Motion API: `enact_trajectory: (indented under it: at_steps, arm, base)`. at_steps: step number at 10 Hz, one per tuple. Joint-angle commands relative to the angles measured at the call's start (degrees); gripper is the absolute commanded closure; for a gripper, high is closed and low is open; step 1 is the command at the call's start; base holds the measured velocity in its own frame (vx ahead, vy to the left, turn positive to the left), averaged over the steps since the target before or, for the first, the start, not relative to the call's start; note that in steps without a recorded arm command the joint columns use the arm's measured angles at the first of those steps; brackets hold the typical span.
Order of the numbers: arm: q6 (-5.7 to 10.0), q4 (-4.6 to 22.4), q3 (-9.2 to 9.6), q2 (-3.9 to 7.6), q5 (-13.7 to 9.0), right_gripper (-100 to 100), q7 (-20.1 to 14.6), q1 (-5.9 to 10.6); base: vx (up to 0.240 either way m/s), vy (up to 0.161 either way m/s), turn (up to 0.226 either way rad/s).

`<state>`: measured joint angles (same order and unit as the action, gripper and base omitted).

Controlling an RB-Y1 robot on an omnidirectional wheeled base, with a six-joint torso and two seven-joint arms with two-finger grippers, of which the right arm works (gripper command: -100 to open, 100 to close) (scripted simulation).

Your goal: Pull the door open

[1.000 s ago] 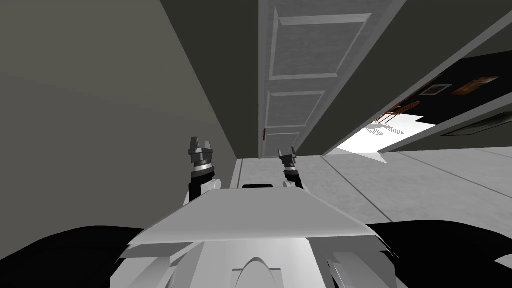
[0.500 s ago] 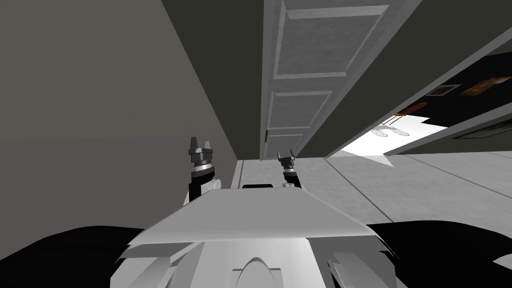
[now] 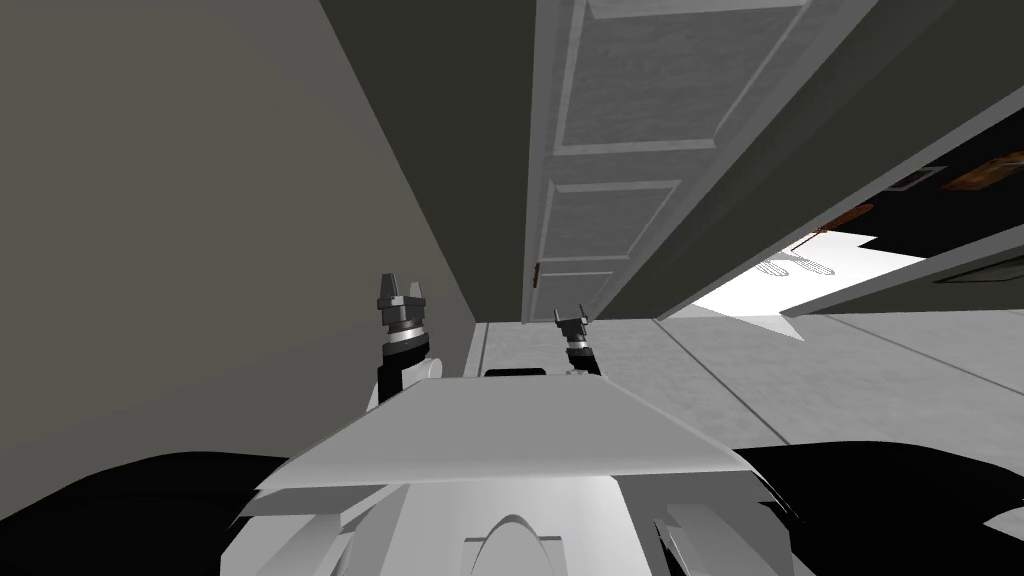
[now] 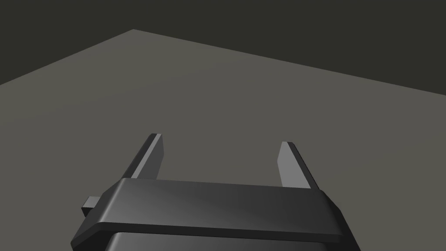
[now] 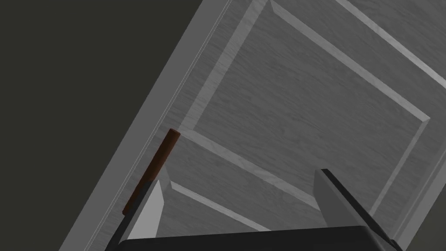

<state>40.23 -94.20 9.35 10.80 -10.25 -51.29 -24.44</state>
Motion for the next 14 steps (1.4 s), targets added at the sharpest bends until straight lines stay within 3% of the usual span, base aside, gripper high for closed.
enact_trajectory:
  at_steps: [1,14]
  arm:
    - [0.54,1.97,0.36,0.37,-0.69,-100,-2.08,0.44]
    - [4.20,14.50,3.11,3.31,-5.79,-100,-16.83,1.93]
  base:
    - [0.107,0.056,0.023]
    - [0.102,0.028,0.018]
